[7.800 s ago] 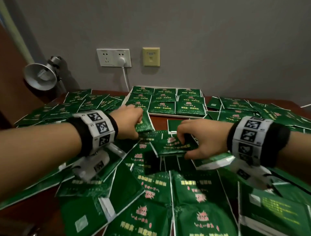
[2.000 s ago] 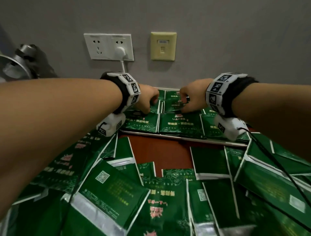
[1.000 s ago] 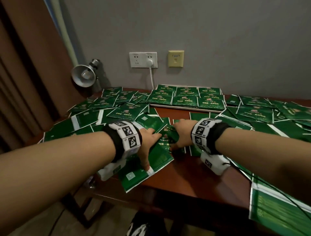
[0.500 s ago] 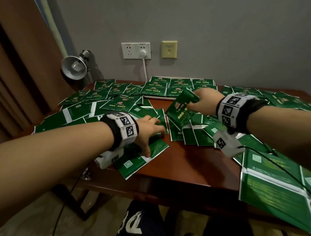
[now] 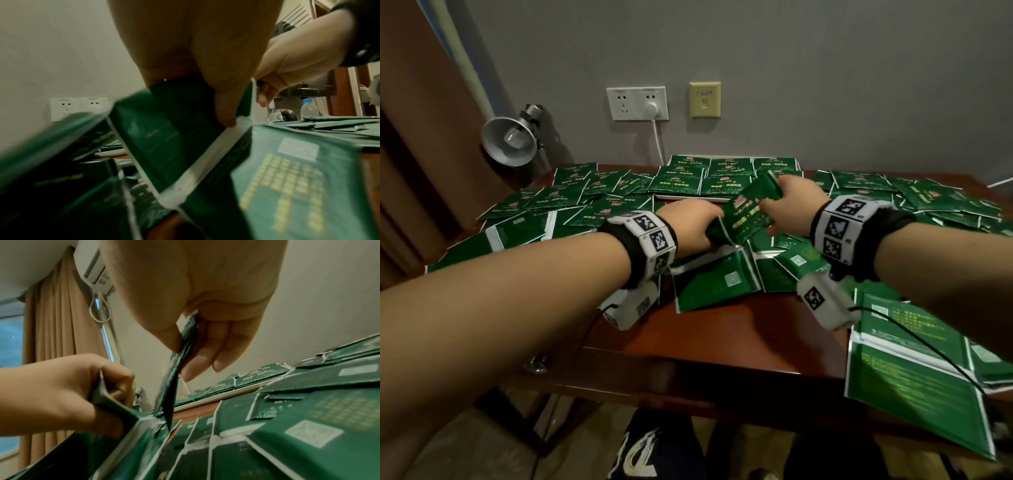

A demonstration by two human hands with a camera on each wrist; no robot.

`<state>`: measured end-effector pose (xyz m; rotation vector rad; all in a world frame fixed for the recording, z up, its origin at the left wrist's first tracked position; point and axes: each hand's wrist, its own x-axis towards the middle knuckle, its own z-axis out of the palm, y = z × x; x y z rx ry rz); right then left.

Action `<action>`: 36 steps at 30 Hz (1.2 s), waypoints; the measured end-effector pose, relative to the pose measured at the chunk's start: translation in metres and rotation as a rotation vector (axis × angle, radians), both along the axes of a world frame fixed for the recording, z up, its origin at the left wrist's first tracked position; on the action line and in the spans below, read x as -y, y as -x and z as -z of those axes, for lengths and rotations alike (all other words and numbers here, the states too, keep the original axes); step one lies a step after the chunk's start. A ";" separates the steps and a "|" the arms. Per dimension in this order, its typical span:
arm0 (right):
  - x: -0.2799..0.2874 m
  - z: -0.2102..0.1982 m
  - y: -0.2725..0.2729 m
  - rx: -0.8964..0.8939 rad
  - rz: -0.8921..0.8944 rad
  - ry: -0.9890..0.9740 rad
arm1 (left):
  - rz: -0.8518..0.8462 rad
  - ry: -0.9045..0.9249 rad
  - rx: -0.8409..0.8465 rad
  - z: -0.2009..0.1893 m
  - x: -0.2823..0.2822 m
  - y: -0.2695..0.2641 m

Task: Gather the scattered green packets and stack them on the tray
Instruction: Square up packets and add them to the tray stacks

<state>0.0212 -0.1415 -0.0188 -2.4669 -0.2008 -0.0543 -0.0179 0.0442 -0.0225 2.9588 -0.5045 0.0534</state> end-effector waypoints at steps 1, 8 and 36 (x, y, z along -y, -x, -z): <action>0.005 -0.002 -0.002 -0.001 0.055 -0.010 | 0.003 -0.008 0.021 0.001 0.006 -0.002; 0.041 0.007 0.006 -0.182 0.214 0.327 | 0.070 -0.010 -0.124 0.035 0.050 -0.005; 0.044 0.029 -0.014 0.103 -0.403 0.886 | -0.108 -0.065 -0.200 0.028 0.024 -0.005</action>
